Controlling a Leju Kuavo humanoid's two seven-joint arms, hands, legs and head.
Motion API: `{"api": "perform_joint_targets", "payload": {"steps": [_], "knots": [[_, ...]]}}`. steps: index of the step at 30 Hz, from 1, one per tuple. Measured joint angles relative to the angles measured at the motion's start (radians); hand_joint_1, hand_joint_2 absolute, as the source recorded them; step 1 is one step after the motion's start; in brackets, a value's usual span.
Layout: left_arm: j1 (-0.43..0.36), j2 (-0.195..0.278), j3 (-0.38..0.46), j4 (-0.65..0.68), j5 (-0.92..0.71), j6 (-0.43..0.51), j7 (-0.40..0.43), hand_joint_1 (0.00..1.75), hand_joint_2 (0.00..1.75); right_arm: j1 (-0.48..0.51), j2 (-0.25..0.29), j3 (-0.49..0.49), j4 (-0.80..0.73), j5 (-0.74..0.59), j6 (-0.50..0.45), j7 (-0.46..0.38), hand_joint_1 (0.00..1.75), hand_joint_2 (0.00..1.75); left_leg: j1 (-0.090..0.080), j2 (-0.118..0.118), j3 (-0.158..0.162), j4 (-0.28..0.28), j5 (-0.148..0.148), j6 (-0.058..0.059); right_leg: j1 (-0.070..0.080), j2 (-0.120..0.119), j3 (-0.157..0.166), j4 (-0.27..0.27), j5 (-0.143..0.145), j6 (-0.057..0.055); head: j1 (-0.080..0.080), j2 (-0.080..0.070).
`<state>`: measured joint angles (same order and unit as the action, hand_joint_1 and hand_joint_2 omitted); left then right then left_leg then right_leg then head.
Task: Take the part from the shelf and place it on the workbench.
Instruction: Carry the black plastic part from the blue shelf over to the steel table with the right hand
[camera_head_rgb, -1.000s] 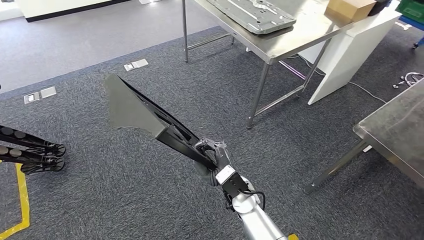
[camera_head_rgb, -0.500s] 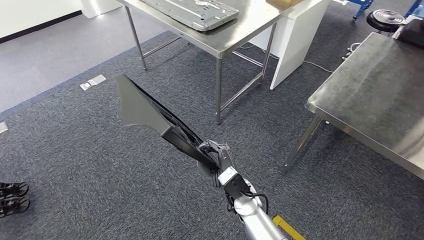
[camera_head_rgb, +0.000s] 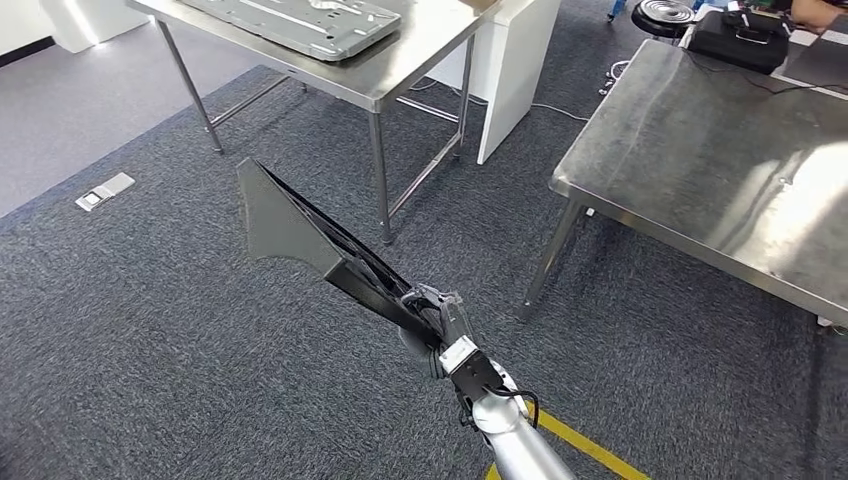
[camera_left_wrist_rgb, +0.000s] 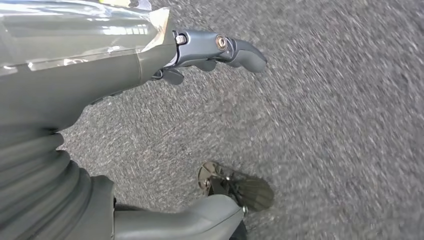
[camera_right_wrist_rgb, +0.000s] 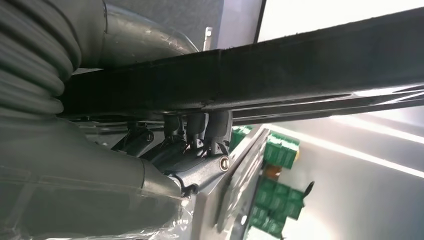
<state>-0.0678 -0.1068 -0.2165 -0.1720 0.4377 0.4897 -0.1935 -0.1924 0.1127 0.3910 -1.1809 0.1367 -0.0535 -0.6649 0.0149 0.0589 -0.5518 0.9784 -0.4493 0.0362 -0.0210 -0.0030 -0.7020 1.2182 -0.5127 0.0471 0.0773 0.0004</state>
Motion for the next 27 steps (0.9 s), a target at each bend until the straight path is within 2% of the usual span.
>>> {"api": "perform_joint_targets", "payload": {"steps": [1, 2, 3, 4, 6, 7, 9, 11, 12, 13, 14, 15, 16, 17, 18, 19, 20, 22, 23, 24, 26, 27], "knots": [[0.000, 0.000, 0.000, 0.000, 0.001, -0.003, 0.000, 0.00, 1.75, 0.000, -0.001, 0.000, 0.002, -0.001, 0.000, 0.000, 1.75, 1.75, 0.000, 0.011, 0.002, 0.001, -0.002, -0.004, -0.001, -0.022, 0.045, -0.079, 0.026, 0.008, 0.000, 0.000], [0.000, -0.001, 0.000, 0.000, 0.001, -0.005, 0.001, 0.00, 1.75, -0.002, -0.001, 0.001, 0.002, -0.002, 0.000, 0.000, 1.75, 1.75, -0.003, 0.022, 0.004, 0.003, -0.006, -0.010, -0.001, -0.047, 0.086, -0.150, 0.048, 0.011, 0.001, 0.000], [0.000, -0.001, 0.000, 0.000, 0.002, -0.005, 0.002, 0.00, 1.75, -0.004, -0.001, 0.003, 0.002, -0.003, 0.000, 0.000, 1.75, 1.75, -0.005, 0.033, 0.007, 0.004, -0.010, -0.016, 0.001, -0.066, 0.115, -0.200, 0.063, 0.008, 0.000, 0.000], [0.000, 0.000, 0.000, 0.000, 0.002, -0.006, 0.003, 0.00, 1.75, -0.006, -0.001, 0.005, 0.002, -0.004, 0.000, 0.000, 1.75, 1.75, -0.007, 0.044, 0.010, 0.006, -0.013, -0.023, 0.003, -0.075, 0.128, -0.223, 0.069, 0.001, 0.000, 0.000], [-0.001, 0.001, 0.000, 0.000, 0.003, -0.007, 0.006, 0.00, 1.75, -0.008, -0.001, 0.008, 0.003, -0.006, -0.002, 0.000, 1.75, 1.75, -0.006, 0.064, 0.016, 0.004, -0.016, -0.034, 0.008, -0.056, 0.123, -0.224, 0.072, -0.015, -0.003, 0.000], [-0.003, 0.000, 0.001, -0.001, 0.003, -0.008, 0.008, 0.00, 1.75, -0.009, -0.002, 0.008, 0.003, -0.006, -0.002, 0.000, 1.75, 1.75, -0.002, 0.064, 0.017, 0.007, -0.021, -0.042, 0.007, -0.043, 0.122, -0.225, 0.074, -0.023, -0.003, 0.000], [-0.004, 0.000, 0.001, -0.002, 0.002, -0.010, 0.010, 0.00, 1.75, -0.012, -0.001, 0.009, 0.003, -0.006, -0.003, 0.000, 1.75, 1.75, 0.004, 0.020, -0.004, 0.060, -0.059, -0.054, 0.003, -0.015, 0.124, -0.228, 0.079, -0.036, -0.006, 0.000], [-0.003, 0.000, 0.000, -0.001, 0.002, -0.009, 0.015, 0.00, 1.75, -0.014, 0.001, 0.011, 0.003, -0.007, -0.004, 0.000, 1.75, 1.75, 0.007, -0.039, -0.066, 0.192, -0.127, -0.059, 0.002, 0.012, 0.125, -0.229, 0.082, -0.045, -0.010, 0.000], [-0.002, 0.000, 0.000, -0.001, 0.002, -0.008, 0.017, 0.00, 1.75, -0.014, 0.002, 0.012, 0.004, -0.007, -0.004, 0.000, 1.75, 1.75, 0.006, -0.052, -0.101, 0.258, -0.151, -0.059, 0.005, 0.025, 0.124, -0.229, 0.083, -0.047, -0.010, 0.000], [0.000, 0.000, 0.000, -0.001, 0.002, -0.007, 0.020, 0.00, 1.75, -0.013, 0.002, 0.013, 0.005, -0.008, -0.004, 0.000, 1.75, 1.75, 0.006, -0.057, -0.125, 0.298, -0.157, -0.057, 0.008, 0.040, 0.124, -0.229, 0.083, -0.049, -0.010, 0.000], [0.001, 0.000, 0.000, 0.000, 0.002, -0.006, 0.022, 0.00, 1.75, -0.012, 0.002, 0.013, 0.007, -0.008, -0.004, 0.000, 1.75, 1.75, 0.005, -0.060, -0.131, 0.299, -0.142, -0.053, 0.011, 0.054, 0.125, -0.228, 0.084, -0.049, -0.010, 0.000], [0.001, 0.000, 0.000, 0.000, 0.002, -0.004, 0.023, 0.00, 1.75, -0.011, 0.002, 0.014, 0.008, -0.008, -0.004, 0.000, 1.75, 1.75, 0.004, -0.066, -0.118, 0.259, -0.110, -0.046, 0.013, 0.070, 0.126, -0.228, 0.084, -0.050, -0.010, 0.000], [0.001, 0.001, 0.000, 0.000, 0.002, -0.002, 0.024, 0.00, 1.75, -0.011, 0.003, 0.014, 0.008, -0.008, -0.004, 0.000, 1.75, 1.75, 0.003, -0.081, -0.089, 0.190, -0.068, -0.036, 0.015, 0.084, 0.127, -0.228, 0.085, -0.050, -0.010, 0.000], [0.001, 0.004, 0.000, 0.000, 0.002, -0.001, 0.025, 0.00, 1.75, -0.011, 0.005, 0.014, 0.008, -0.008, -0.004, 0.000, 1.75, 1.75, 0.002, -0.106, -0.056, 0.118, -0.038, -0.025, 0.017, 0.096, 0.128, -0.228, 0.085, -0.050, -0.010, 0.000], [0.001, 0.005, 0.000, 0.000, 0.002, 0.000, 0.025, 0.00, 1.75, -0.012, 0.006, 0.014, 0.008, -0.008, -0.005, 0.000, 1.75, 1.75, 0.000, -0.126, -0.030, 0.061, -0.018, -0.016, 0.018, 0.107, 0.127, -0.228, 0.085, -0.049, -0.010, 0.000], [0.000, 0.007, 0.000, 0.000, 0.002, 0.000, 0.026, 0.00, 1.75, -0.013, 0.008, 0.014, 0.008, -0.008, -0.005, 0.000, 1.75, 1.75, -0.003, -0.138, -0.015, 0.028, -0.011, -0.009, 0.018, 0.116, 0.125, -0.228, 0.086, -0.046, -0.010, 0.000], [-0.001, 0.008, 0.000, 0.000, 0.002, 0.001, 0.026, 0.00, 1.75, -0.013, 0.009, 0.015, 0.008, -0.008, -0.005, 0.000, 1.75, 1.75, -0.007, -0.139, -0.010, 0.018, -0.013, -0.006, 0.016, 0.125, 0.122, -0.228, 0.088, -0.042, -0.010, 0.000], [-0.003, 0.006, 0.000, 0.000, 0.002, 0.002, 0.026, 0.00, 1.75, -0.014, 0.010, 0.014, 0.008, -0.006, -0.005, 0.000, 1.75, 1.75, -0.008, -0.112, -0.002, 0.008, -0.007, -0.003, 0.014, 0.138, 0.110, -0.226, 0.090, -0.032, -0.011, 0.000], [-0.003, 0.005, 0.000, 0.000, 0.002, 0.003, 0.026, 0.00, 1.75, -0.014, 0.009, 0.014, 0.008, -0.006, -0.005, 0.000, 1.75, 1.75, -0.006, -0.100, 0.003, 0.001, -0.002, 0.000, 0.015, 0.123, 0.101, -0.214, 0.084, -0.029, -0.010, 0.000], [-0.002, 0.004, 0.001, -0.001, 0.002, 0.003, 0.027, 0.00, 1.75, -0.016, 0.009, 0.014, 0.008, -0.005, -0.005, 0.000, 1.75, 1.75, -0.003, -0.085, 0.008, -0.006, 0.003, 0.004, 0.016, 0.097, 0.082, -0.182, 0.069, -0.028, -0.007, 0.000], [-0.001, 0.002, 0.001, -0.001, 0.002, 0.004, 0.027, 0.00, 1.75, -0.019, 0.009, 0.014, 0.008, -0.004, -0.005, 0.000, 1.75, 1.75, -0.002, -0.056, 0.009, -0.011, 0.005, 0.008, 0.015, 0.037, 0.021, -0.065, 0.018, -0.029, -0.003, 0.000], [0.000, 0.002, 0.001, 0.000, 0.002, 0.004, 0.027, 0.00, 1.75, -0.019, 0.009, 0.014, 0.009, -0.004, -0.005, 0.000, 1.75, 1.75, -0.002, -0.041, 0.009, -0.011, 0.005, 0.008, 0.011, 0.023, -0.015, 0.004, -0.006, -0.027, -0.002, 0.000]]}}
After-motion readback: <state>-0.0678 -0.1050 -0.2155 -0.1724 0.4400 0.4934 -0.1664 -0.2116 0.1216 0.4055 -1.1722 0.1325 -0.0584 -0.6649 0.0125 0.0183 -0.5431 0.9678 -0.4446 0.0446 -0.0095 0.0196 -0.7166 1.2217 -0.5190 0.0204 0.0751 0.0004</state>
